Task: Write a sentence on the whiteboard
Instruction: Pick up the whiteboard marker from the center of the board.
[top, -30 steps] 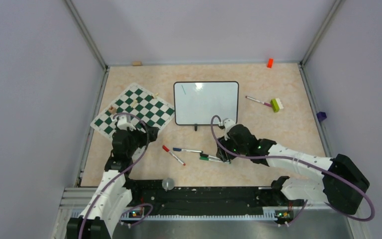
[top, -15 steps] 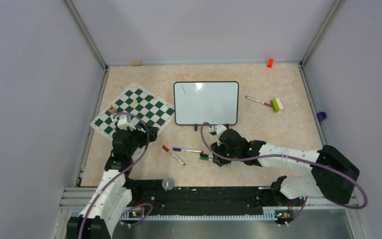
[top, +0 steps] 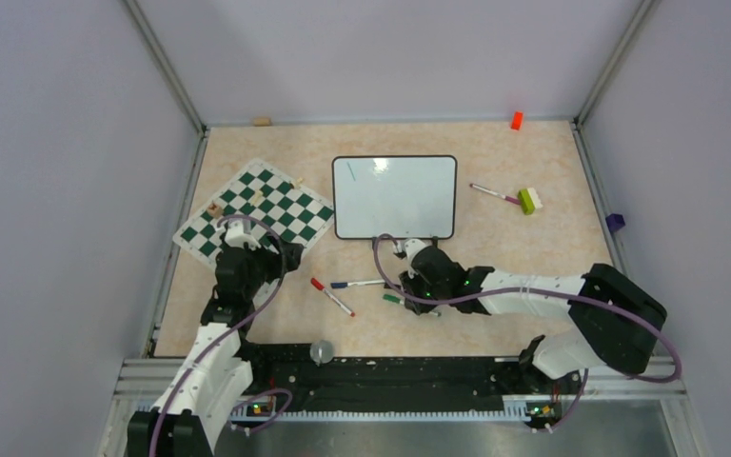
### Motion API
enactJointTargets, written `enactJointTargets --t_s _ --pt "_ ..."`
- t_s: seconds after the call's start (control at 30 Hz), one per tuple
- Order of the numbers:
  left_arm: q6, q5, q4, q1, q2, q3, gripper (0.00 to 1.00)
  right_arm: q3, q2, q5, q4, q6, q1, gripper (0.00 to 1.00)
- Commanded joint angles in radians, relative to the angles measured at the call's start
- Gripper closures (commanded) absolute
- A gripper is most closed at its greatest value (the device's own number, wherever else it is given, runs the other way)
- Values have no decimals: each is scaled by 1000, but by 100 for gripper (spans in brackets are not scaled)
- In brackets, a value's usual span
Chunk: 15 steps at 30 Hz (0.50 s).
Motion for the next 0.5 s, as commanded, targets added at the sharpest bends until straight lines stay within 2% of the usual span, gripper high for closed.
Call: enactJointTargets --t_s 0.0,0.03,0.1,0.13,0.3,0.47 --pt "6 31 56 -1 -2 11 14 20 28 11 -22 1 11 79" --pt "4 44 60 -1 0 8 14 25 25 11 -28 0 12 82" --pt "-2 97 77 -1 4 6 14 33 7 0 -32 1 11 97" --pt "-11 139 85 -1 7 4 14 36 -6 -10 -36 1 11 100" --pt "-150 357 166 -3 25 -3 16 77 -72 -45 -83 -3 12 100" --pt "-202 426 140 -24 -4 39 16 123 -130 -70 -123 -15 10 100"
